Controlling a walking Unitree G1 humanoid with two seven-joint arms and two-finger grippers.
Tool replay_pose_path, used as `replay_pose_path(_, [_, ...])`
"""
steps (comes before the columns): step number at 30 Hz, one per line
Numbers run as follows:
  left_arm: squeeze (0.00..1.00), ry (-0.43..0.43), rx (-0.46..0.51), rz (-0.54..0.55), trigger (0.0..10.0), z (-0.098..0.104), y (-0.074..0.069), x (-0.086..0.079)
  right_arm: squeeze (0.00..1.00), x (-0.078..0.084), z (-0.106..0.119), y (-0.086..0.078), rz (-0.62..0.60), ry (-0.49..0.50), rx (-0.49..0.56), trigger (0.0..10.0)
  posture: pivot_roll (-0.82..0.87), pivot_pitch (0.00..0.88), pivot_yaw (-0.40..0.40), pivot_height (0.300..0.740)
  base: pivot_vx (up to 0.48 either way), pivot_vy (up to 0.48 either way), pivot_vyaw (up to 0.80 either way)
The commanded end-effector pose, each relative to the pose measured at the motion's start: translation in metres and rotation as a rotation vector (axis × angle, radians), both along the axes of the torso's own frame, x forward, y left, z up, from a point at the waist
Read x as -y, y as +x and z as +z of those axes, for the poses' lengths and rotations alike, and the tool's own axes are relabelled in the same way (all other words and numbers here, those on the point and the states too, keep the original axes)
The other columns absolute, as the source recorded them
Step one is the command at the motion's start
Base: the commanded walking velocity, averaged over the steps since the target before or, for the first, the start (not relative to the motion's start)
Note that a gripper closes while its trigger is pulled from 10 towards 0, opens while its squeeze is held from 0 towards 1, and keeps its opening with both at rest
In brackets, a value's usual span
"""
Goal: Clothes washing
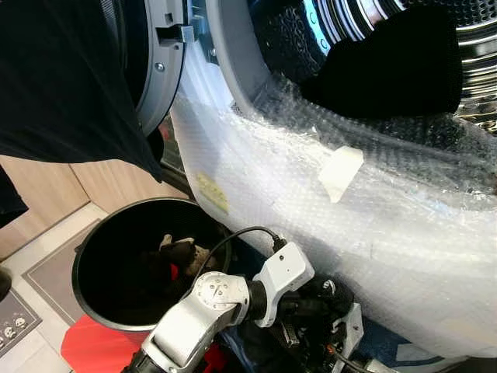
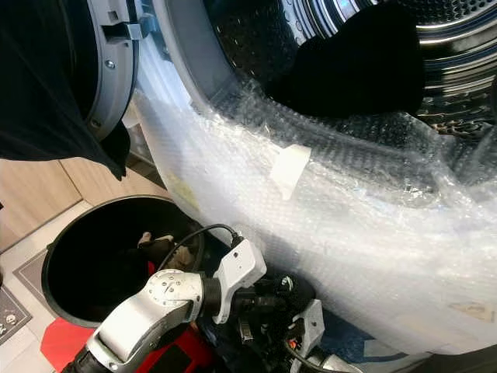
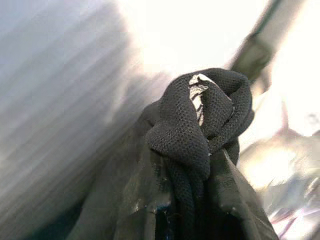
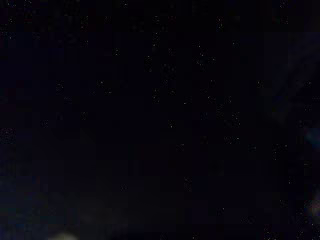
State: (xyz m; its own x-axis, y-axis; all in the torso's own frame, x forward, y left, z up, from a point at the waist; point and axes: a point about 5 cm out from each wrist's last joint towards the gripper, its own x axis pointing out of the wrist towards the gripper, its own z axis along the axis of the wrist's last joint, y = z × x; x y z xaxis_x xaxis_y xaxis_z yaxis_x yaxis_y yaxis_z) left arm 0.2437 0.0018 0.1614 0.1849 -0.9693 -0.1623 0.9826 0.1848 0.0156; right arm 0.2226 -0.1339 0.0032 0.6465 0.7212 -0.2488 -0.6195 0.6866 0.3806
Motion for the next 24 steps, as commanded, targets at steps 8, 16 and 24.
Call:
replay_pose_path(8, [0.0,-0.113,0.031,-0.098,0.0,0.025,-0.017,0.005,0.0,-0.011,-0.001,0.009,0.016,-0.006,0.002,0.0,0.11,0.111,-0.024,0.74,0.0,0.0,0.0])
replay_pose_path(16, [0.0,-0.119,0.027,-0.082,0.0,0.027,-0.016,0.004,0.0,-0.008,0.003,0.015,-0.024,0.017,0.027,0.0,0.1,0.111,-0.026,0.74,0.0,0.0,0.0])
replay_pose_path(24, [0.0,-0.092,0.022,-0.044,0.0,0.024,-0.016,-0.01,0.0,0.003,0.007,0.019,-0.107,0.04,0.053,0.0,0.1,0.115,-0.026,0.74,0.0,0.0,0.0])
